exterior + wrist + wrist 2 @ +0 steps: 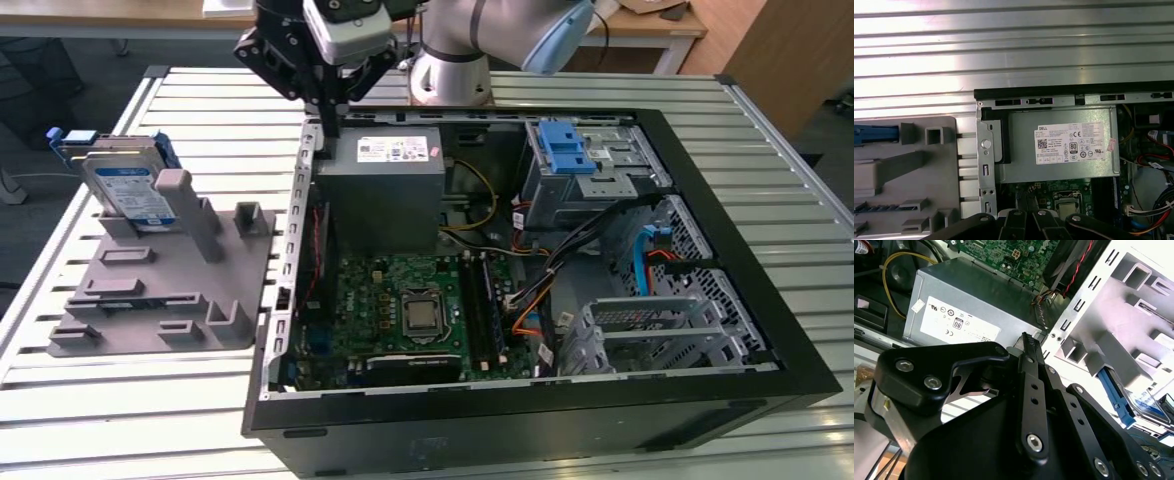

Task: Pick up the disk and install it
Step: 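Reach for the disk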

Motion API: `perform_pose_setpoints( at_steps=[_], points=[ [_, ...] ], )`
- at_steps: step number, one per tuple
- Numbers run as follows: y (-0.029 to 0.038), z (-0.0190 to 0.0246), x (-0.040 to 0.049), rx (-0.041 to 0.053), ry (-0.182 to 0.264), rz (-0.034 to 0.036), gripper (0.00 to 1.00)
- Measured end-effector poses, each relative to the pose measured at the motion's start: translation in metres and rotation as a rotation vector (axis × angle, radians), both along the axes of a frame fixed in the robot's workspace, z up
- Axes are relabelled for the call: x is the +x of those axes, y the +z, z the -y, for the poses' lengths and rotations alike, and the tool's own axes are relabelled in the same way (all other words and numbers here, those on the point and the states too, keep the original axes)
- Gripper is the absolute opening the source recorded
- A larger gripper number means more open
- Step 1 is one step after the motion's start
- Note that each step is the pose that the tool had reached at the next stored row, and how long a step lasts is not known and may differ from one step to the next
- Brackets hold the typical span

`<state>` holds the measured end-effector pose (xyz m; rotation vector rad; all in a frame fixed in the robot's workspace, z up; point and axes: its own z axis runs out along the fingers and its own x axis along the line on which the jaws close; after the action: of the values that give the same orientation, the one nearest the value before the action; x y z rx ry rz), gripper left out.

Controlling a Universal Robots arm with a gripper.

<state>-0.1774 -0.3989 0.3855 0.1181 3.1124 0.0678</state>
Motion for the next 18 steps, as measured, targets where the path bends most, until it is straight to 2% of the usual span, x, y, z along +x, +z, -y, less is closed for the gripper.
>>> perform_pose_setpoints(
  at_steps=[13,18],
  points=[
    [-0.0005,-0.0001,-0.0059,-0.0001,0.0,0.0,0.11],
    [-0.0008,-0.0007,-0.0113,-0.0002,0.0,-0.0001,0.11]
  ],
)
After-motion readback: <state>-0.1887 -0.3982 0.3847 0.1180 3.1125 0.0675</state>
